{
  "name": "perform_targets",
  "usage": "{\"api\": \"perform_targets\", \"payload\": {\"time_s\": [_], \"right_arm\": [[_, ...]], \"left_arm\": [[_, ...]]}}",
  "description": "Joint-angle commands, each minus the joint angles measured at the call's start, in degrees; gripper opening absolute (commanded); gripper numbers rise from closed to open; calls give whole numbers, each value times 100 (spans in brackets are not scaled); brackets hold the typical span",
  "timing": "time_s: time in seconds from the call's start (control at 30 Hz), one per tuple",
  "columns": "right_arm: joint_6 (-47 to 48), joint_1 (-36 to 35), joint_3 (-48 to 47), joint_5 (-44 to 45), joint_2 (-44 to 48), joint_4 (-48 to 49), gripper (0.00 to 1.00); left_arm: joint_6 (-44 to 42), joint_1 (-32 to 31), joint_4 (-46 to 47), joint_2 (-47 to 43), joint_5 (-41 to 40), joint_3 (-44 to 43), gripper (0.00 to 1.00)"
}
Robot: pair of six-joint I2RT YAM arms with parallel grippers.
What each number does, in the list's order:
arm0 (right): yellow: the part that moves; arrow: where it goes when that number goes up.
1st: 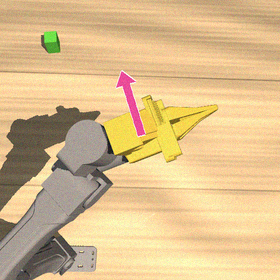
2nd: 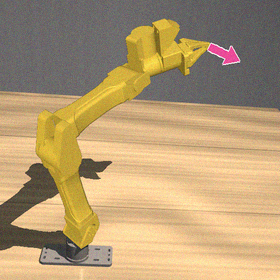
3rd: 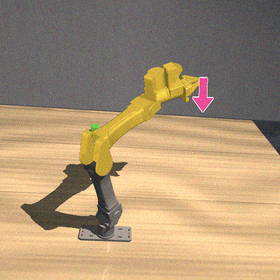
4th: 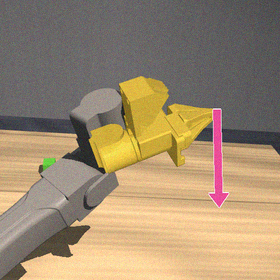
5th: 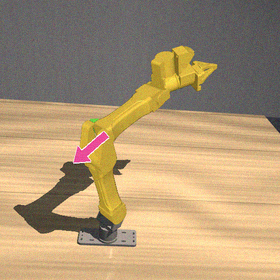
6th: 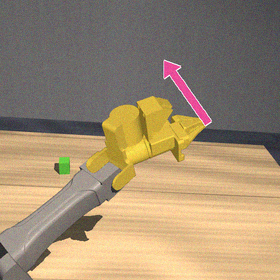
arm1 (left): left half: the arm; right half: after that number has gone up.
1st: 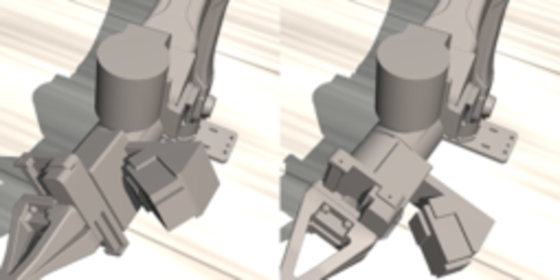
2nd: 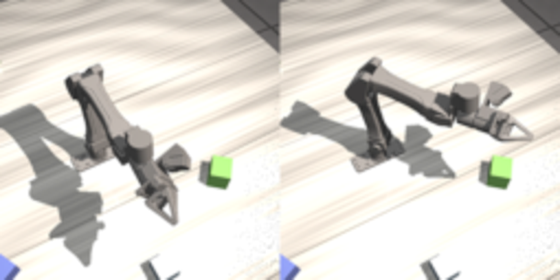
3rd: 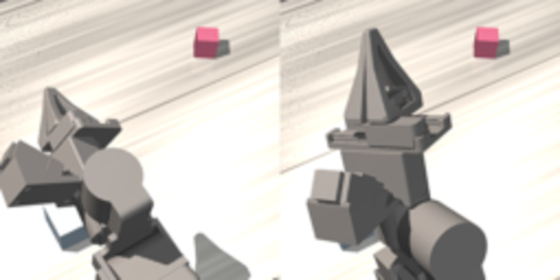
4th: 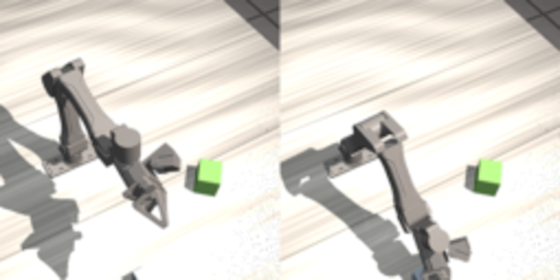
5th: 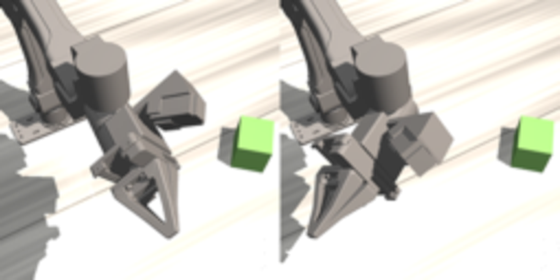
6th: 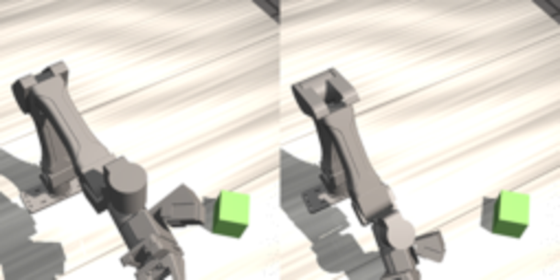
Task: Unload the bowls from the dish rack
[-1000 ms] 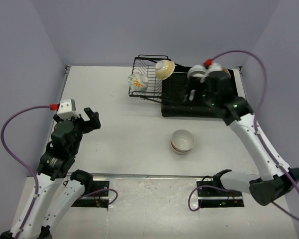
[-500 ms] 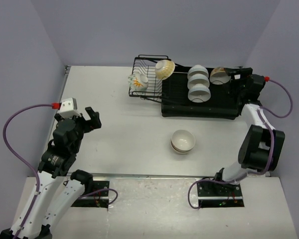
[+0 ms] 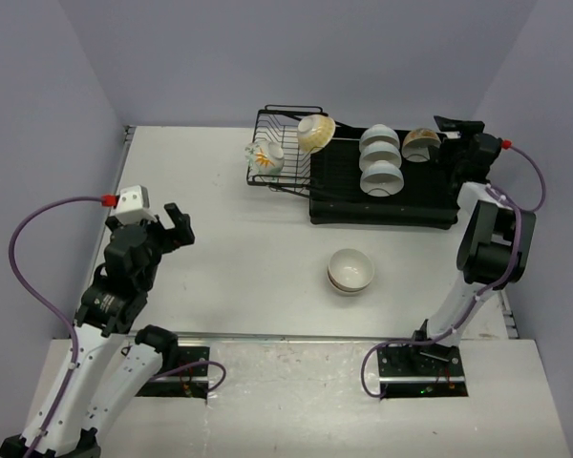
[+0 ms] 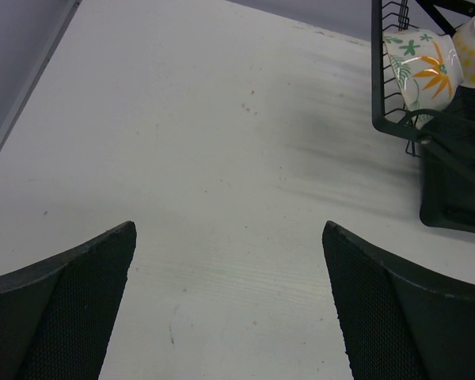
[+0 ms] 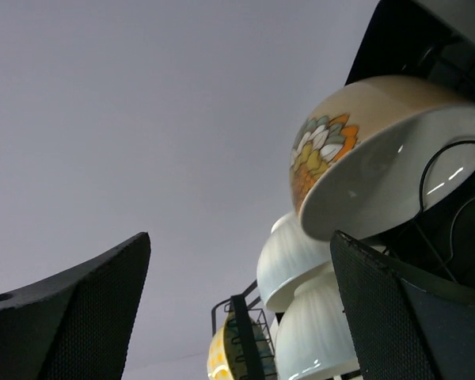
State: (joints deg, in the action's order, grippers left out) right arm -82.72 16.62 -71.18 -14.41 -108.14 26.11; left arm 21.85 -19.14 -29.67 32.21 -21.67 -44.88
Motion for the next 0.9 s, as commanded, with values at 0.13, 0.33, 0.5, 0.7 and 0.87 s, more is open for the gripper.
{"api": "perform_targets", "payload": {"time_s": [0.13,0.33,0.5,0.7,0.87], "right_arm": [[36,16,-704,316,-541,114,88],[-191,25,-1029,150,-1174,825,71],[-315,-19,-1346,-9,-1640,1001,48],[-508,-19,-1232,-9,-1737,1335,36],[-982,-45,-1065,-18,-1834,1827,12]], "left_arm": [[-49,366,172,119,-74,-47,100],[118,780,129,453,-723,-47,100],[136,911,119,567,-822,-38,100],[74,991,128,664,-567,-56,100],[57,1017,128,734,-470,-82,100]]}}
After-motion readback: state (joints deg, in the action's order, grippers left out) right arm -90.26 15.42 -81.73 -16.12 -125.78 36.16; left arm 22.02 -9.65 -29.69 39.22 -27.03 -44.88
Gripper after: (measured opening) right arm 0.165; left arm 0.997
